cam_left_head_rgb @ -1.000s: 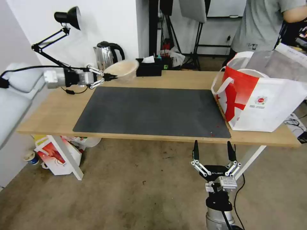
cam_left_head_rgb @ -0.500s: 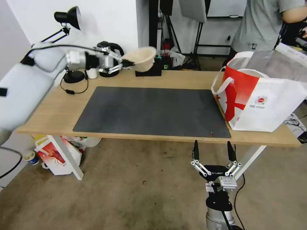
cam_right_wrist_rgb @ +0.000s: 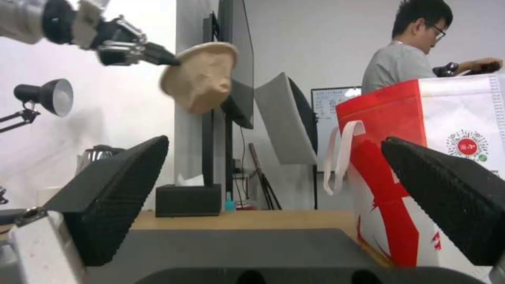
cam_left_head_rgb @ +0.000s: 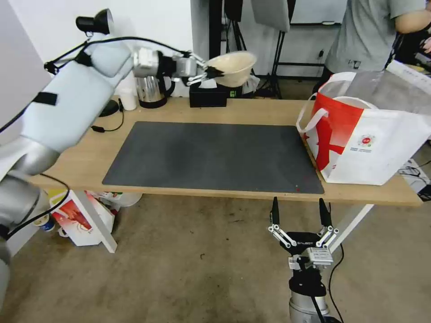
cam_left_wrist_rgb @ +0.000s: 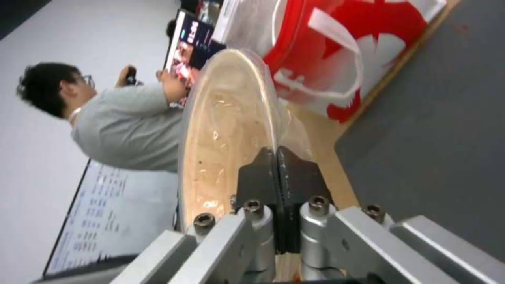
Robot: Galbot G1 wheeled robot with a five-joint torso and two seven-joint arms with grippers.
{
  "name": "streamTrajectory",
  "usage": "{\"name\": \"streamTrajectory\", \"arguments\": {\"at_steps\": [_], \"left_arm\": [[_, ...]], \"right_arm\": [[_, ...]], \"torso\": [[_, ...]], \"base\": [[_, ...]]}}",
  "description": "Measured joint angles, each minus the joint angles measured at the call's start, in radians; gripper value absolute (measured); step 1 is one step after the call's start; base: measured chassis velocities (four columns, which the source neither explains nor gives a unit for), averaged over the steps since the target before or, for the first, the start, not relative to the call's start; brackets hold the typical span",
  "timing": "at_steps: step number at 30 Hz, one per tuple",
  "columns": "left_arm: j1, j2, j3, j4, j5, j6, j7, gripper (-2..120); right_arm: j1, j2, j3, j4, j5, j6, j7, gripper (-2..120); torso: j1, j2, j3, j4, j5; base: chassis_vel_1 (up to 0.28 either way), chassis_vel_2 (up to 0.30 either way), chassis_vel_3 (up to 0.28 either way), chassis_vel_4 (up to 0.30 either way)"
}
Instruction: Pick up the trash from the table and place it into the takeout bag.
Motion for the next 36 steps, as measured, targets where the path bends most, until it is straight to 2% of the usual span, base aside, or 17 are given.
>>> {"name": "streamTrajectory", "arguments": {"at_steps": [2,5,6,8,9,16,21,30,36], "left_arm": [[-0.008,-0.020,0.009,0.009,0.001,0.002,0.000,0],[-0.029,-0.089,0.026,0.047,0.016,0.004,0.000,0],[-0.029,-0.089,0.026,0.047,0.016,0.004,0.000,0],[-0.041,-0.139,0.027,0.080,0.033,0.004,0.003,0],[-0.041,-0.139,0.027,0.080,0.033,0.004,0.003,0],[-0.058,-0.248,0.025,0.159,0.065,-0.001,0.006,0],[-0.066,-0.306,0.022,0.200,0.082,-0.005,0.007,0],[-0.078,-0.359,0.030,0.229,0.087,-0.005,0.005,0],[-0.099,-0.433,0.026,0.275,0.094,-0.005,0.002,0]], "right_arm": [[0.000,0.000,0.000,0.000,0.000,0.000,0.000,100],[0.000,0.000,0.000,0.000,0.000,0.000,0.000,100],[0.000,0.000,0.000,0.000,0.000,0.000,0.000,100],[0.000,0.000,0.000,0.000,0.000,0.000,0.000,100],[0.000,0.000,0.000,0.000,0.000,0.000,0.000,100],[0.000,0.000,0.000,0.000,0.000,0.000,0.000,100],[0.000,0.000,0.000,0.000,0.000,0.000,0.000,100],[0.000,0.000,0.000,0.000,0.000,0.000,0.000,100],[0.000,0.000,0.000,0.000,0.000,0.000,0.000,100]], "torso": [[0.000,0.000,0.000,0.0000,0.0000],[0.000,0.000,0.000,0.0001,-0.0001],[0.000,0.000,0.000,0.0001,-0.0001],[0.000,0.000,0.000,-0.0001,-0.0001],[0.000,0.000,0.000,-0.0001,-0.0001],[0.000,0.000,0.000,0.0001,-0.0001],[0.000,0.000,0.000,0.0001,-0.0001],[0.000,0.000,0.000,0.0003,-0.0003],[0.000,0.000,0.000,0.0001,-0.0001]], "base": [[0.000,0.000,0.000,0.000],[0.000,0.000,0.000,0.000],[0.000,0.000,0.000,0.000],[0.000,0.000,0.000,0.000],[0.000,0.000,0.000,0.000],[0.000,0.000,0.000,0.000],[0.000,0.000,0.000,0.000],[0.000,0.000,0.000,0.000],[0.000,0.000,0.000,0.000]]}}
